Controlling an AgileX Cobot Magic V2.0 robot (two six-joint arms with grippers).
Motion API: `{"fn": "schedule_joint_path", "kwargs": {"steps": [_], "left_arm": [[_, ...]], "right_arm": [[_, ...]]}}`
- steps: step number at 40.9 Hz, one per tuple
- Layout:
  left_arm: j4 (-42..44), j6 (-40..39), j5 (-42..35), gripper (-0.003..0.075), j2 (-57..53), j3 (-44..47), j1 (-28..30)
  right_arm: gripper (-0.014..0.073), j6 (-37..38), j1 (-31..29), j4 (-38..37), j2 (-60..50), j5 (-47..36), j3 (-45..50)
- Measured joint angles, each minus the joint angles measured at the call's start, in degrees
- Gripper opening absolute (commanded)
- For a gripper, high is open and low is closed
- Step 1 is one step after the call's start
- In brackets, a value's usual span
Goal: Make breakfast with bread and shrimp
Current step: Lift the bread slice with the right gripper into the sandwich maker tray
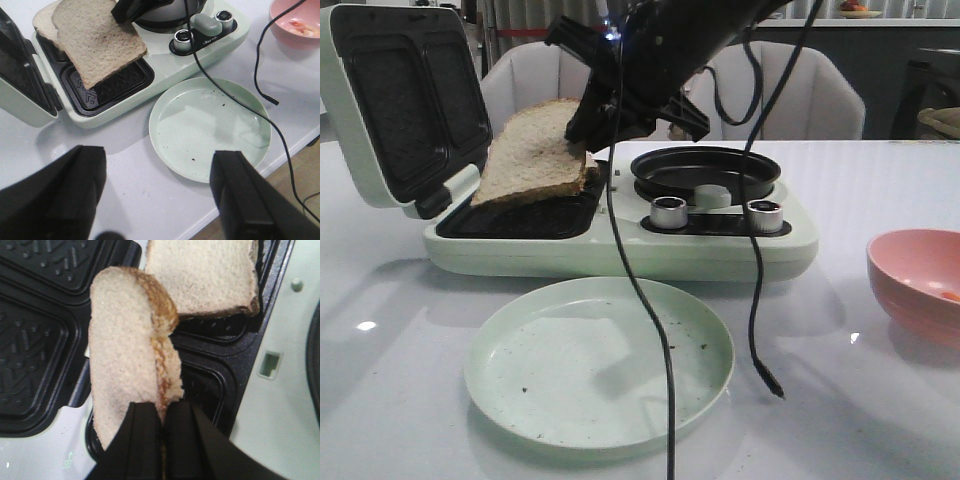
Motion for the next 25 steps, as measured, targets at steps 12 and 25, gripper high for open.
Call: {"fn": "schedule_joint_path", "kwargs": {"steps": [12,25], "left_arm": [[0.3,0.0,-0.1,0.0489,0.0,0.0,0.0],[0.8,0.0,-0.1,0.0489,0.0,0.0,0.0]], "right_arm": [[0.0424,0.0,1.5,0.0,3.9,-0.7,-1.5],[0.0422,0.0,-0.6,-6.2,0.4,5.5,-1.5]]}}
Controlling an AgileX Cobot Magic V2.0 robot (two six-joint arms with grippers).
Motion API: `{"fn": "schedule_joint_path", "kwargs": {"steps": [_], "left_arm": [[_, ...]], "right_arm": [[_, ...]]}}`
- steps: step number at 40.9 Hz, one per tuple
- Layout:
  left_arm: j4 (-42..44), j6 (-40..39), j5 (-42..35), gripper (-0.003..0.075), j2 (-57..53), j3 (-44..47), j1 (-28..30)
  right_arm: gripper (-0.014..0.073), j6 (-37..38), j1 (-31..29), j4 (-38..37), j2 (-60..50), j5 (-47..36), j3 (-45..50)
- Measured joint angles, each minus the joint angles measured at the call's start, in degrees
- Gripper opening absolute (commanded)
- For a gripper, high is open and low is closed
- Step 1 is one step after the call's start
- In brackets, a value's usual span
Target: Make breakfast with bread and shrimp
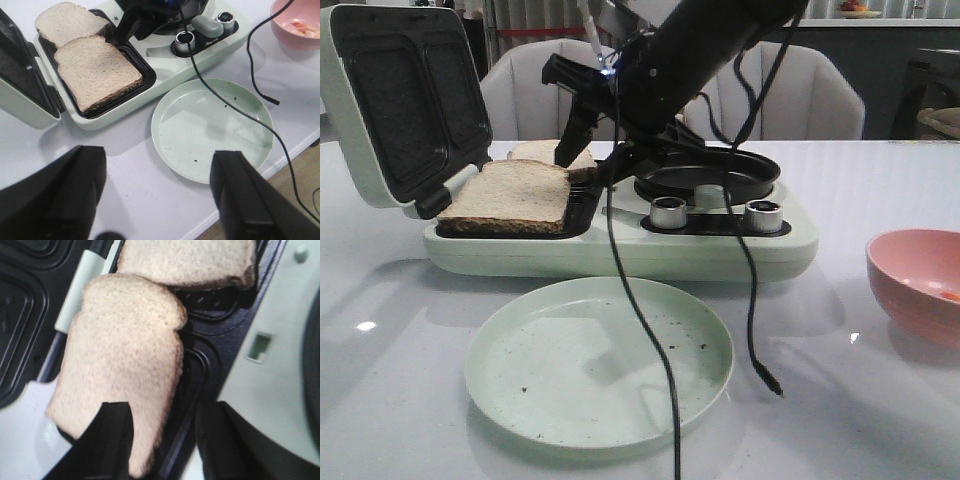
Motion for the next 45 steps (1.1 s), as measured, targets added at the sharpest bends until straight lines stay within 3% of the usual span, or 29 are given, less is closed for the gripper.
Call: {"fn": "schedule_joint_path", "kwargs": {"steps": [10,20,45], "left_arm": [[0.6,0.0,-0.1,0.0489,0.0,0.0,0.0],[0.8,0.0,-0.1,0.0489,0.0,0.0,0.0],[0.7,0.0,-0.1,0.0489,0.0,0.0,0.0]], "right_arm": [[0.0422,0.4,-0.2,-17.5,-13.0,13.5,1.4],[0.0422,4.9,-0.2,-30.5,-29.1,15.9,15.2],[0.0422,6.0,-0.2,-33.2,-69.3,13.0,52.8]]}}
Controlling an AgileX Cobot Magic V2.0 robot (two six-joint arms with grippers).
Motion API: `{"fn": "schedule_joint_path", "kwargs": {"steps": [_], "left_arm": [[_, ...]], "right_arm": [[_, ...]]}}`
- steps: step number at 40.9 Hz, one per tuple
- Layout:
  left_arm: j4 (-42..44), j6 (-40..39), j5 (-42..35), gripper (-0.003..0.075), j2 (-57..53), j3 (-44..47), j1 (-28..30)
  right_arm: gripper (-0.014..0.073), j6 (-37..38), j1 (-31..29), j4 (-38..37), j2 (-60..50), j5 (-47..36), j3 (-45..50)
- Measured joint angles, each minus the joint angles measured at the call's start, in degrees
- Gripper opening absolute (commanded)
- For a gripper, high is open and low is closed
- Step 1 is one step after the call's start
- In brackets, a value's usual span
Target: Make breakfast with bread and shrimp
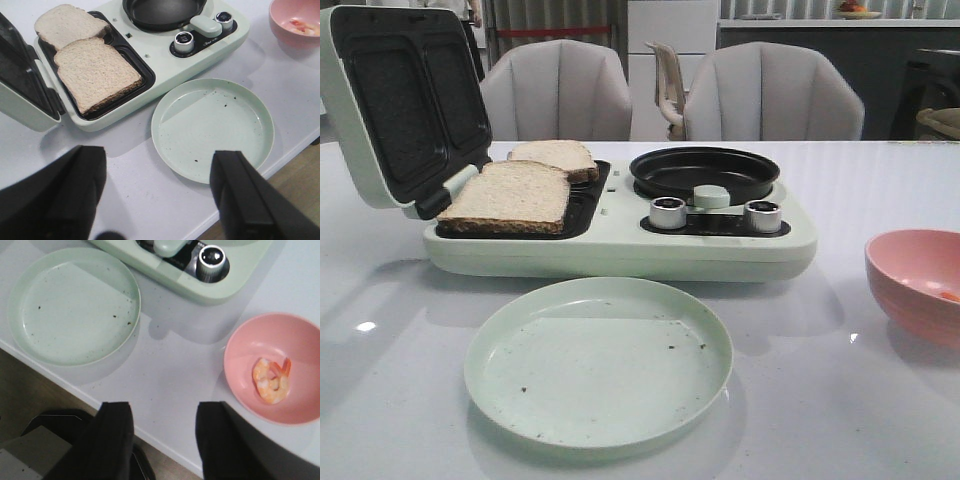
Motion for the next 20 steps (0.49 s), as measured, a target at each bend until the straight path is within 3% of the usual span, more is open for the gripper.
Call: {"fn": "schedule_joint_path", "kwargs": {"steps": [10,14,20], "left_arm": [[0.0,0.0,0.0,0.0482,0.0,0.0,0.0],[0.0,0.0,0.0,0.0421,0.0,0.0,0.0],[0.0,0.0,0.0,0.0253,0.0,0.0,0.0]], "right_arm": [[0.0422,0.1,0.0,0.0,-8.6,0.0,7.4],[0.0422,0.1,0.0,0.0,-10.1,0.0,8.1],[0.0422,0.1,0.0,0.0,-10.4,0.0,8.2]]}}
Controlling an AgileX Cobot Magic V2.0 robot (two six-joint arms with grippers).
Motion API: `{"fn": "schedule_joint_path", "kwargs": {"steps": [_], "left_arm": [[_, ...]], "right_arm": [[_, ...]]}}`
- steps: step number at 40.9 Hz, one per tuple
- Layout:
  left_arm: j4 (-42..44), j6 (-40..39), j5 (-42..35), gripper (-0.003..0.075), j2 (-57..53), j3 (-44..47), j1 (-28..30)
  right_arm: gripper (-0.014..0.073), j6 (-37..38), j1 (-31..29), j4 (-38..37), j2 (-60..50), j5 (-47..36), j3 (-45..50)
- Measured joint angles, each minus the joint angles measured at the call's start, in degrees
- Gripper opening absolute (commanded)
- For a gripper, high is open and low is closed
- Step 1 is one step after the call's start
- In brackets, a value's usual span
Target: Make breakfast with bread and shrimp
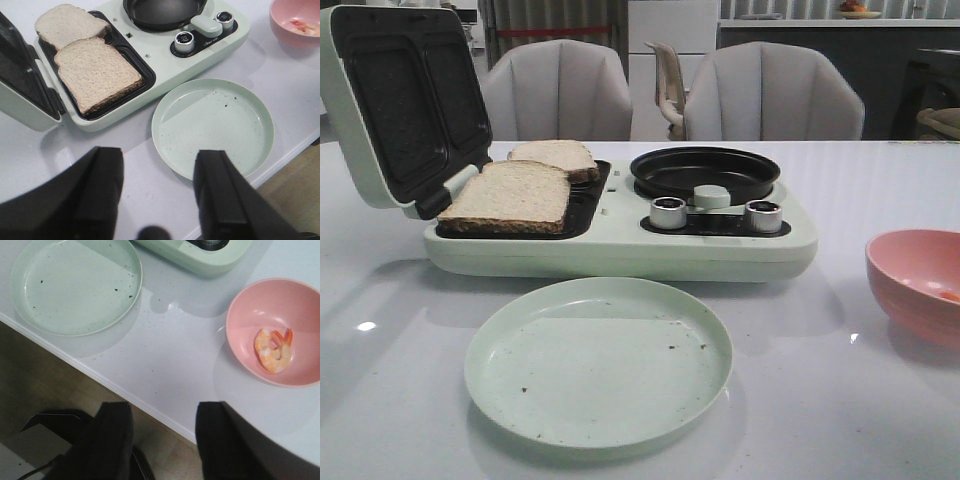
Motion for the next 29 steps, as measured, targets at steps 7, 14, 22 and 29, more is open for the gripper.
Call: {"fn": "schedule_joint_path", "kwargs": {"steps": [7,14,22,29], "left_arm": [[0.0,0.0,0.4,0.0103,0.5,0.0,0.0],[-0.1,0.0,7.3,0.0099,5.1,-4.1,0.0],[2.8,0.0,20.3,0.0100,15.2,-13.2,0.0],[5.8,0.0,25.0,0.0106,23.8,-18.8,6.1]], "right_arm": [[0.0422,0.0,0.0,0.0,0.0,0.0,0.0],[0.0422,0.0,0.0,0.0,0.0,0.0,0.0],[0.0422,0.0,0.0,0.0,0.0,0.0,0.0],[0.0422,0.0,0.0,0.0,0.0,0.0,0.0]]}}
